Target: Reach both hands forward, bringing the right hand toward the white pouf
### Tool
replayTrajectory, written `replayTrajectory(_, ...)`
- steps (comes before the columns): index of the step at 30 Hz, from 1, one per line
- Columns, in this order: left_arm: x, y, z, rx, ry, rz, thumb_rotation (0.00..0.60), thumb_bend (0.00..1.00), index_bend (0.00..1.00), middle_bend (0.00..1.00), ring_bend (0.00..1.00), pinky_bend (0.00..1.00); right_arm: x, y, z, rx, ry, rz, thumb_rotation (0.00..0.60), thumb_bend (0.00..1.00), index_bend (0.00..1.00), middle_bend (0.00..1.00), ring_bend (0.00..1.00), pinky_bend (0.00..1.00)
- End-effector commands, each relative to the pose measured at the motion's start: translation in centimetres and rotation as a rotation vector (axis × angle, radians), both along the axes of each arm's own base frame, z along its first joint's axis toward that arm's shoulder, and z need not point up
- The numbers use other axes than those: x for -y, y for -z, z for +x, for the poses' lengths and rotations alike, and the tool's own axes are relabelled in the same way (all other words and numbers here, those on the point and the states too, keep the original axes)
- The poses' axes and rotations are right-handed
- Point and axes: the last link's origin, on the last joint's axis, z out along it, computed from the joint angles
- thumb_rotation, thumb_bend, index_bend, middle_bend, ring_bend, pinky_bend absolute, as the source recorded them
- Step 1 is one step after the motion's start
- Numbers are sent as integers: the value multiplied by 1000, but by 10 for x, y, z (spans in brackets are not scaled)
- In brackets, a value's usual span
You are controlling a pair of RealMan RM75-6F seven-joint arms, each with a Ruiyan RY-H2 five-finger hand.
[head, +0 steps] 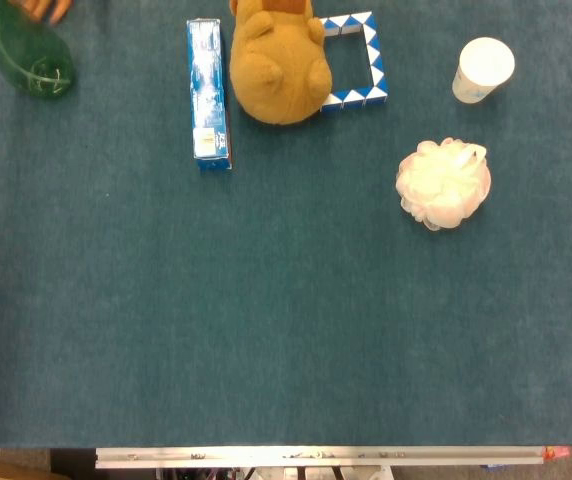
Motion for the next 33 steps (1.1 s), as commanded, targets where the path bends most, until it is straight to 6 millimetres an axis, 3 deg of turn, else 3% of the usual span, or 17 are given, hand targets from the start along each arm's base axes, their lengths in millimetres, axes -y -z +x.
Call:
replayTrajectory(1,0,1,0,-4,1,-7,600,378,502,219,70,39,0,0,0,0,2,2,600,139,376,152,0,13)
replayTrajectory(8,-4,0,5,27,36,12,600,378,512,227,70,39,2,1,4,22,-23,12,600,142,376,151,0,13)
replayTrajectory(11,-8,2,8,42,58,13,600,378,568,235,75,39,5,1,5,19,-38,17,600,200,384,152,0,13)
replayTrajectory(15,-12,4,12,43,98,24,600,379,685,252,78,39,7,4,8,32,-52,24,600,300,478,154,0,14)
replayTrajectory(19,-12,5,14,47,111,38,600,382,729,271,83,39,8,4,7,35,-53,23,600,364,526,162,0,14)
replayTrajectory(33,-16,5,22,137,166,82,600,396,780,296,86,40,12,6,16,79,-101,29,600,400,606,188,0,14)
